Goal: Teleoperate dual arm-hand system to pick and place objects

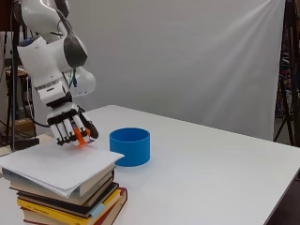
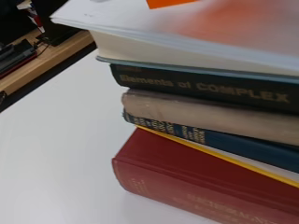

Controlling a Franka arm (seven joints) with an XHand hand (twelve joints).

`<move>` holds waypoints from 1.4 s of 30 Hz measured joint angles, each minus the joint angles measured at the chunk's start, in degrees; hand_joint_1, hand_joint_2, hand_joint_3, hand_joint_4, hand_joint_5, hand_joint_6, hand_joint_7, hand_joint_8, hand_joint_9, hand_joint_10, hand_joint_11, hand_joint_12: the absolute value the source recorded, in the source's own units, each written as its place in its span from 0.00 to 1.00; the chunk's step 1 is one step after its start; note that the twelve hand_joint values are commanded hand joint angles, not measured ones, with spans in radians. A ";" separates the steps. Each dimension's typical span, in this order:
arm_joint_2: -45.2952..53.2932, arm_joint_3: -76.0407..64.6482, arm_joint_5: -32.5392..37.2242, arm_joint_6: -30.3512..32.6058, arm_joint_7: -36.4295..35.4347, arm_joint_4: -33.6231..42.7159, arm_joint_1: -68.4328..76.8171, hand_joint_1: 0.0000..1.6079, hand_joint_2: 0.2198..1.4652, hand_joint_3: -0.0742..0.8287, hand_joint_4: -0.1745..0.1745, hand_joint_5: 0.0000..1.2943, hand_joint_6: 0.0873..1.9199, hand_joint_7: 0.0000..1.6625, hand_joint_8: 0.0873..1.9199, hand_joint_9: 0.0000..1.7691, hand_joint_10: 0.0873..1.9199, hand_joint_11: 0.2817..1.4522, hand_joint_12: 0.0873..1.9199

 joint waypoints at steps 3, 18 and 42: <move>-3.13 2.89 0.93 -1.79 0.91 0.22 -0.76 0.62 0.74 0.09 1.00 0.71 0.56 0.81 1.00 0.87 1.00 0.69 0.93; -19.45 26.39 1.13 -15.44 -6.94 -2.40 -0.39 0.56 0.83 0.08 1.00 0.55 0.71 0.79 1.00 0.90 1.00 0.81 0.95; -8.19 33.35 5.42 -7.30 -12.73 -15.14 2.59 0.32 0.75 0.07 0.34 0.14 0.23 0.16 0.26 0.21 0.29 0.17 0.14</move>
